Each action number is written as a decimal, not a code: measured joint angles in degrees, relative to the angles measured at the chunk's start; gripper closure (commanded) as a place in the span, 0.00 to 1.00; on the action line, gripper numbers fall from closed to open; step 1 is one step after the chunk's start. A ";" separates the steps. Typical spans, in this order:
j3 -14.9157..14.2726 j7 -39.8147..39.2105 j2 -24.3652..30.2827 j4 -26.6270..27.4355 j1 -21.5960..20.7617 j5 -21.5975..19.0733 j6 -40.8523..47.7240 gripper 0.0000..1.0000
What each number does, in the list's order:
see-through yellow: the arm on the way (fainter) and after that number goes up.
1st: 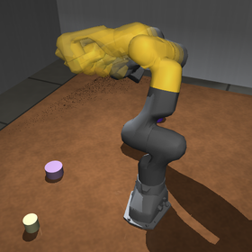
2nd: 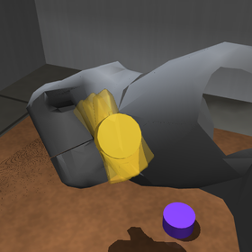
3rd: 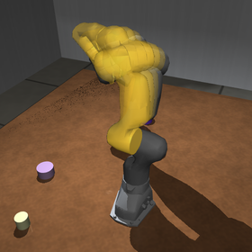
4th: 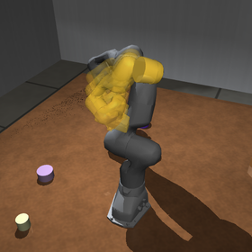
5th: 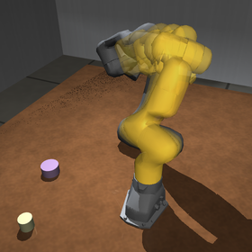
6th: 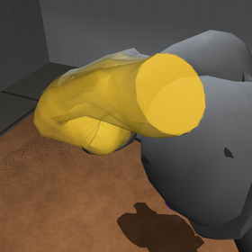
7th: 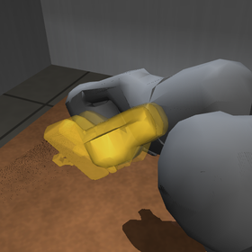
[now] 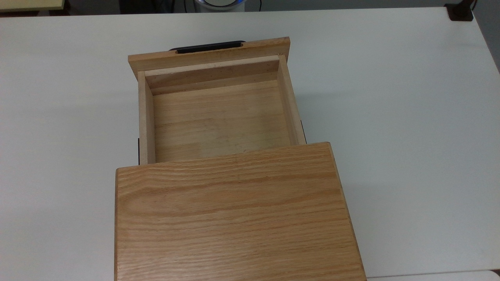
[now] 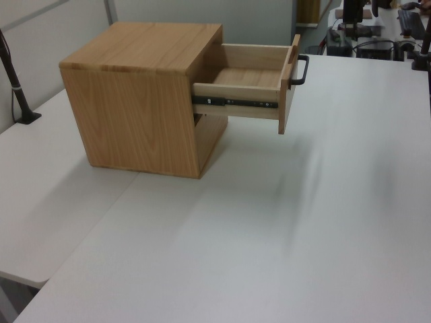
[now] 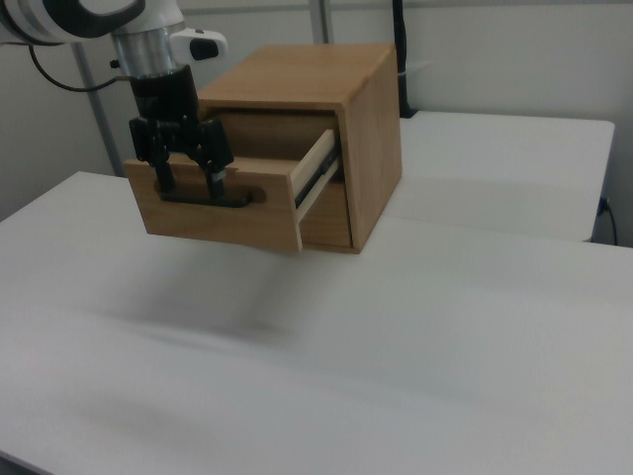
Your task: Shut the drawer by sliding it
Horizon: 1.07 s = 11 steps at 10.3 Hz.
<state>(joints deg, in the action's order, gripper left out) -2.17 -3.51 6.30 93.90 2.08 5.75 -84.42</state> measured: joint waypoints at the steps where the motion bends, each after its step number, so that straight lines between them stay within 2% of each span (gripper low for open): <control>1: -0.15 -0.07 0.00 -0.07 0.12 0.00 0.00 0.00; 3: -0.95 -1.19 0.00 -0.39 0.58 -0.99 0.00 0.00; 5: -1.03 -7.29 -0.01 -0.73 0.78 -5.11 2.70 0.00; 6: -0.79 -8.94 -0.02 -0.73 0.67 -5.76 4.83 0.27; 7: -0.59 -9.69 -0.13 -0.73 0.51 -5.78 5.37 0.64; 9: -0.46 -10.43 -0.81 -0.73 0.31 -5.78 5.40 0.83; 10: -0.45 -10.66 -1.19 -0.73 0.19 -5.78 5.40 0.97; 11: -0.45 -10.68 -1.44 -0.73 0.07 -5.78 5.40 0.98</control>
<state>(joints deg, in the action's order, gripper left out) -2.62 -14.18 4.86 93.18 2.15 -0.03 -79.03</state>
